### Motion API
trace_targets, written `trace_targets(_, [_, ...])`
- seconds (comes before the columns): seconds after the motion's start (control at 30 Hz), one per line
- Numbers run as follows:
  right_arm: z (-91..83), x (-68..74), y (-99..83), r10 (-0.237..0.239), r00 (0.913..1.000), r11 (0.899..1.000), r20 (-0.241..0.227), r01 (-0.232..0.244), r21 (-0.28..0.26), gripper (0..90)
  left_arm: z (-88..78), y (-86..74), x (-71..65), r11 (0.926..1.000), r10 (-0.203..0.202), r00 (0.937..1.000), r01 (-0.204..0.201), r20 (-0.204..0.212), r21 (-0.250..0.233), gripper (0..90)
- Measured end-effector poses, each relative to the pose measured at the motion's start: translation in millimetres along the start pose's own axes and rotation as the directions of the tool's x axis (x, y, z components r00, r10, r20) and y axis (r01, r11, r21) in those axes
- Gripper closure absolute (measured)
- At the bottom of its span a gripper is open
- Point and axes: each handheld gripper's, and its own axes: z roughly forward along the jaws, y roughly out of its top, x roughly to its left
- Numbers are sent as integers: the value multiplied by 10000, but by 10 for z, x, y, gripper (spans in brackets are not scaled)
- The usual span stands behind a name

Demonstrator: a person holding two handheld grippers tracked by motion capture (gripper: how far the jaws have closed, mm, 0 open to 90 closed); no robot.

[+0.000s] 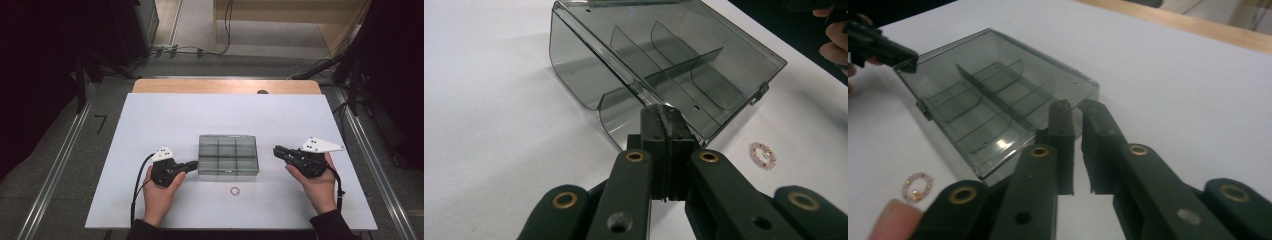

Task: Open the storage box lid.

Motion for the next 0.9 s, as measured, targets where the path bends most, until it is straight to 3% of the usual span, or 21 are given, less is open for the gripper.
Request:
trace_targets(0.2, [148,23,-23,-196,9977,9993,-645,217,313,881,5,-1,9,10000,-10,10000,10,-4,-48,891])
trace_targets(0.43, [233,49,-161,-26,9953,9964,-969,107,839,881,3,-11,3,10000,-19,10000,20,38,-49,891])
trace_targets(0.53, [257,65,-262,147,9910,9939,-1333,0,1099,882,-3,-15,3,10000,42,10000,-43,68,34,890])
trace_targets(0.7, [307,134,-336,-65,9860,9886,-1668,315,1475,882,-8,-44,5,9997,116,9998,-119,145,225,891])
trace_targets(0.9, [300,155,-348,-128,9828,9881,-1841,406,1481,883,-13,-57,2,9991,205,9995,-213,239,373,891])
